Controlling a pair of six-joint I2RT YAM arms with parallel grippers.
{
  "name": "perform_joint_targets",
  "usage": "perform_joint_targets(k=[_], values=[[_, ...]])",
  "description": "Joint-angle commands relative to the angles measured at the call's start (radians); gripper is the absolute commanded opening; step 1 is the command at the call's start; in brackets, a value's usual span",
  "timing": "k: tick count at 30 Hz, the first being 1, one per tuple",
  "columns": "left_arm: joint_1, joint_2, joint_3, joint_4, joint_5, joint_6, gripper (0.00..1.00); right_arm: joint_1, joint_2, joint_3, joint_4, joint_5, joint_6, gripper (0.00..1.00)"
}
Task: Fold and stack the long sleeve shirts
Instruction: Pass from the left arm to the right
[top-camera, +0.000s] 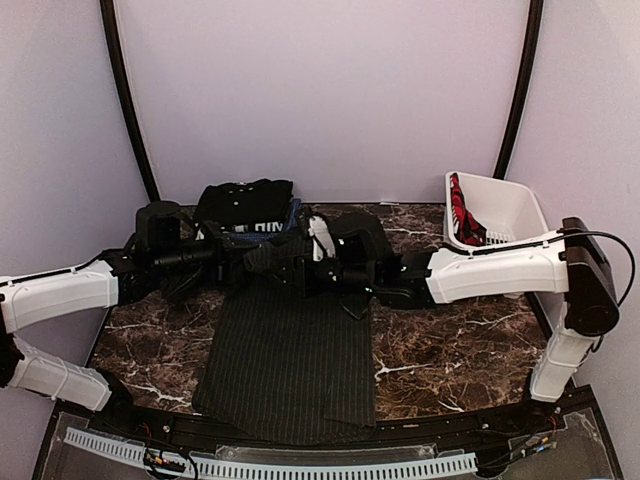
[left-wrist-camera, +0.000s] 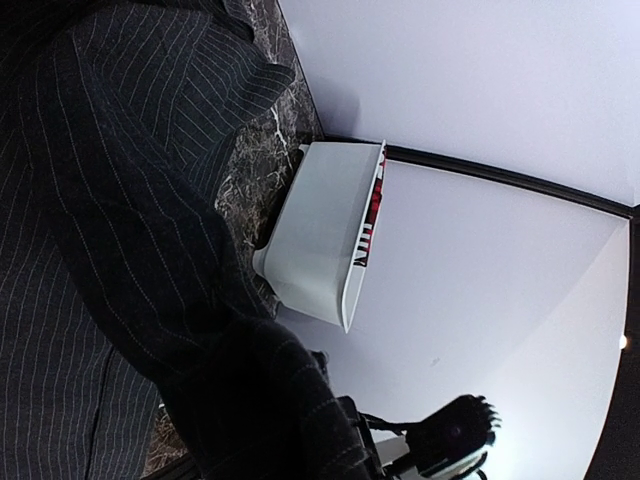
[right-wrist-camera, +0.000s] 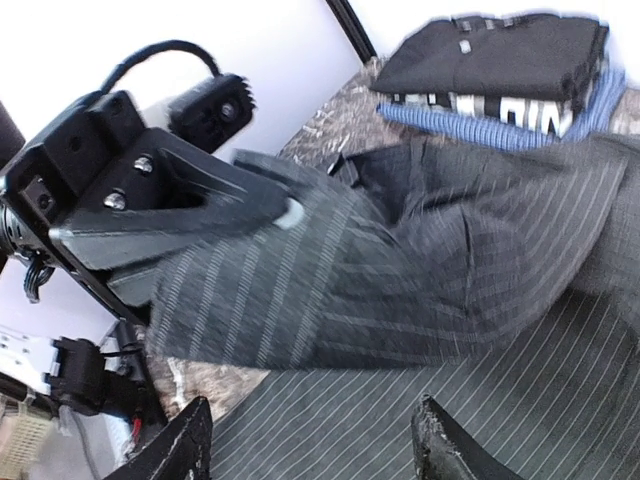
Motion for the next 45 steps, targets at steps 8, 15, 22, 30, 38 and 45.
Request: perform_joint_targets(k=[8,15,22,30,38,45], values=[[-0.004,-0.003,0.01,0.01,-0.022,-0.062,0.0,0.102,0.058,0.151,-0.07,0.328,-0.432,0.65],[-0.004,0.002,0.013,0.012,-0.016,-0.056,0.0,0.107,0.093,0.205,-0.092,0.304,-0.567,0.61],[-0.004,0.013,0.016,0.014,-0.01,-0.054,0.0,0.125,0.15,0.265,-0.099,0.323,-0.637,0.59],[-0.004,0.025,0.027,0.008,-0.005,-0.043,0.0,0.138,0.182,0.296,-0.092,0.395,-0.676,0.54],[-0.004,0.041,0.078,-0.067,0.034,0.05,0.06,0.13,0.188,0.301,-0.092,0.431,-0.704,0.04],[0.008,0.041,0.205,-0.241,0.098,0.343,0.41,0.109,0.121,0.233,-0.08,0.402,-0.734,0.0]])
